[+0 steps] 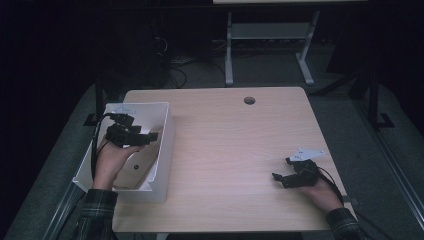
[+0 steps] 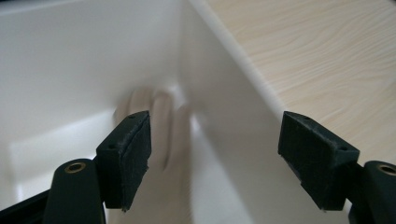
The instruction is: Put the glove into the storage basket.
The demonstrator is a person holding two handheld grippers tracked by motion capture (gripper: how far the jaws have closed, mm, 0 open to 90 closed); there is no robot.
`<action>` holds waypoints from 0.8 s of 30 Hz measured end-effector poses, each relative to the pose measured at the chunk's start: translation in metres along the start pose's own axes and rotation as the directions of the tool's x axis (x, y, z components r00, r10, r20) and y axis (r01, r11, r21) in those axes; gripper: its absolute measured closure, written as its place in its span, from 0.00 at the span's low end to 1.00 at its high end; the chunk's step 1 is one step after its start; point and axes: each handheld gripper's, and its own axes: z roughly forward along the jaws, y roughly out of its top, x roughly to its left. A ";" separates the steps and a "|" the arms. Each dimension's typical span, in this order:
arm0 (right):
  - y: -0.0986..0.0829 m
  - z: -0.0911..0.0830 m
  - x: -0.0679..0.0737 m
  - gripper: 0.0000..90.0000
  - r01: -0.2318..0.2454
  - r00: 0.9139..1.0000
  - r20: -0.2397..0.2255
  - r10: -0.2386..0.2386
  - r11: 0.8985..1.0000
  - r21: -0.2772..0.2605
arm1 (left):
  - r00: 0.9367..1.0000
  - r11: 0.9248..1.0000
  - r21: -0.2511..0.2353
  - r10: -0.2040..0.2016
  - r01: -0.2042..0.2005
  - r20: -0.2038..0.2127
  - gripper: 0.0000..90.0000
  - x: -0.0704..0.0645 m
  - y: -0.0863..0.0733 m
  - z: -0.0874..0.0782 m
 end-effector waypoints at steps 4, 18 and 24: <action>0.000 0.000 0.000 0.19 -0.001 1.000 0.000 0.001 1.000 0.001 | 0.998 0.999 -0.021 0.040 -0.039 0.055 0.27 -0.021 0.017 0.001; 0.000 0.000 0.000 0.19 -0.002 1.000 0.000 0.002 1.000 0.001 | 0.972 0.992 -0.058 0.120 -0.110 0.201 0.26 -0.103 0.026 0.032; 0.000 0.000 0.000 0.18 -0.001 1.000 -0.001 0.001 1.000 0.002 | 0.961 0.986 -0.047 0.167 -0.161 0.221 0.26 -0.134 0.012 0.052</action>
